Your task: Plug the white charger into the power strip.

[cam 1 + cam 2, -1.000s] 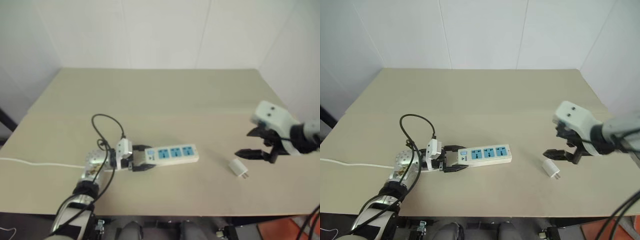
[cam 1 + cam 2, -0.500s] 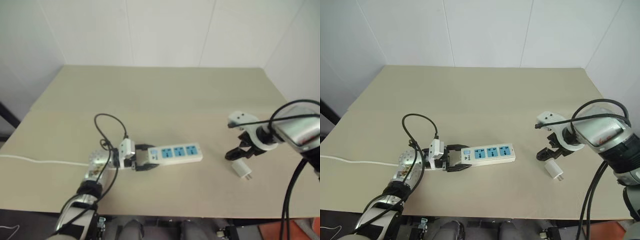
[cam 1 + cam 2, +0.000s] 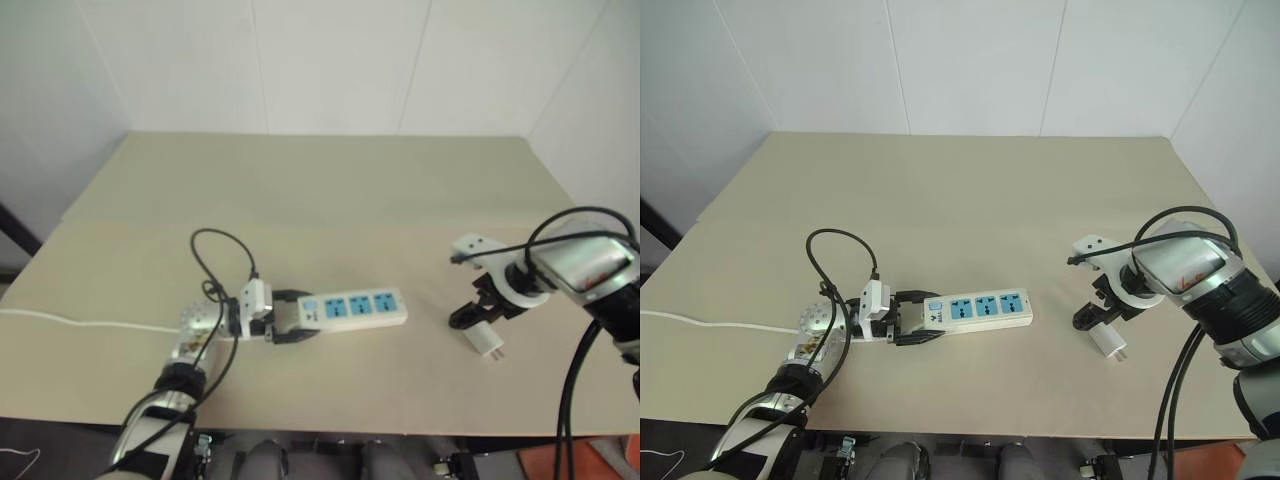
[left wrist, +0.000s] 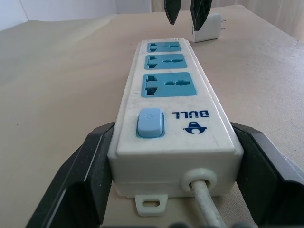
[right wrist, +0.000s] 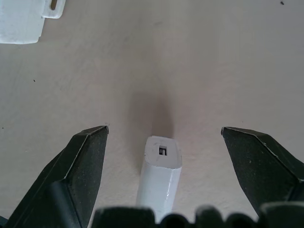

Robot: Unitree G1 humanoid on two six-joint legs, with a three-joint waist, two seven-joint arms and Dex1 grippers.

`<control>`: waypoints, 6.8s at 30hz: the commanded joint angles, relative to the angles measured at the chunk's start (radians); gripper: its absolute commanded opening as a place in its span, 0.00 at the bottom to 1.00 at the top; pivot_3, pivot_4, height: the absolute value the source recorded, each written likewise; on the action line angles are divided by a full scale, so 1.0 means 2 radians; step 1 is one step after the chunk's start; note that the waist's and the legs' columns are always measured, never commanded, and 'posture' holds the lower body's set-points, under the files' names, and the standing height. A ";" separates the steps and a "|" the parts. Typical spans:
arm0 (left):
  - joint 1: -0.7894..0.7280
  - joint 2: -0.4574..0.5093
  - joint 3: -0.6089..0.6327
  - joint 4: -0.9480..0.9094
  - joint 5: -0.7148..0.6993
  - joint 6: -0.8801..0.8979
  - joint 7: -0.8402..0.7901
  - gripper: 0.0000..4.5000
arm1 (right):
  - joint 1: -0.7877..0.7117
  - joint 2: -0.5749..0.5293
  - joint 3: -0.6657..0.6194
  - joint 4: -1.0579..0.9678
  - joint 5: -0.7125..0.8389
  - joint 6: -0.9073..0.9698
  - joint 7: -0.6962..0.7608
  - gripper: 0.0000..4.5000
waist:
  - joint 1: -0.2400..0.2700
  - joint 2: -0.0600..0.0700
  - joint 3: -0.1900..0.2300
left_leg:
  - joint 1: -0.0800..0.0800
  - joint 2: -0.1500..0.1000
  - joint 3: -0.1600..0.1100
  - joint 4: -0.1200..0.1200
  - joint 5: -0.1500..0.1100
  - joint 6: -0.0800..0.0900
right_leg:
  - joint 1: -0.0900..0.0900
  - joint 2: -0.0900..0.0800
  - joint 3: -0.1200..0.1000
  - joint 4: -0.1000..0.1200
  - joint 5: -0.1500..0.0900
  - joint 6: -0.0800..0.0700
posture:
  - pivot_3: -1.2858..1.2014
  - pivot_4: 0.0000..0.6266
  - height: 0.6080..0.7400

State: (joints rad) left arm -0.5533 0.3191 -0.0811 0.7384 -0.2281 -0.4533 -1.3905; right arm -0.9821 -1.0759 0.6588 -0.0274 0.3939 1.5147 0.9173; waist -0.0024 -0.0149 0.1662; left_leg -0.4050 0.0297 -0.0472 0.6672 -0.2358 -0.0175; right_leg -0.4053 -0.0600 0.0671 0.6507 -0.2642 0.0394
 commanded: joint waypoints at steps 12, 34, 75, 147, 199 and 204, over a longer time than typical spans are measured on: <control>0.000 -0.010 -0.021 0.015 0.018 -0.010 -0.004 0.73 | 0.026 -0.005 -0.023 0.000 0.000 0.018 -0.012 1.00 | 0.001 0.000 0.000 | 0.000 0.000 0.000 0.000 0.000 0.000 | 0.000 0.000 0.000 0.000 0.000 0.000 | 0.52 0.24 1.00; -0.002 -0.007 -0.022 0.011 0.018 -0.009 -0.002 0.73 | 0.024 -0.023 -0.009 -0.031 0.001 0.015 -0.013 0.25 | 0.003 0.001 0.000 | 0.000 0.000 0.000 0.000 0.000 0.000 | 0.000 0.000 0.000 0.000 0.000 0.000 | 0.52 0.24 1.00; -0.034 0.011 -0.028 0.034 0.012 -0.004 -0.067 0.73 | 0.220 0.373 -0.299 0.095 0.060 -0.681 0.172 0.25 | -0.006 -0.001 -0.001 | 0.001 0.000 -0.001 0.001 0.000 0.000 | 0.001 0.000 -0.001 0.003 0.000 0.001 | 0.52 0.24 1.00; -0.031 0.028 -0.043 0.015 0.015 0.035 -0.071 0.73 | 0.243 0.401 -0.277 0.224 -0.019 -0.822 0.192 0.25 | -0.009 -0.001 -0.001 | 0.003 0.000 -0.001 0.001 0.000 0.000 | 0.002 0.001 0.000 0.003 0.000 0.001 | 0.52 0.24 1.00; -0.020 0.037 -0.049 -0.006 0.014 0.044 -0.069 0.73 | 0.260 0.383 -0.220 0.264 -0.089 -0.848 0.126 0.69 | -0.020 -0.003 -0.003 | 0.012 0.001 -0.001 -0.001 0.000 0.000 | 0.010 0.001 0.001 0.002 0.000 0.001 | 0.52 0.24 1.00; -0.019 0.036 -0.049 -0.008 0.013 0.045 -0.067 0.73 | 0.262 0.377 -0.222 0.260 -0.086 -0.863 0.141 1.00 | -0.020 -0.003 -0.004 | 0.012 0.001 -0.001 -0.002 0.000 0.000 | 0.010 0.001 0.001 0.001 0.000 0.001 | 0.52 0.24 1.00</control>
State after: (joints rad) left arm -0.6023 0.3925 -0.1548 0.7550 -0.2237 -0.3633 -1.5013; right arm -0.5016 -0.2996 0.1863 0.4323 0.2728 -0.2121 1.1812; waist -0.0422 -0.0207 0.1592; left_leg -0.3818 0.0310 -0.0485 0.6636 -0.2359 -0.0176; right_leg -0.3855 -0.0573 0.0681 0.6534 -0.2647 0.0404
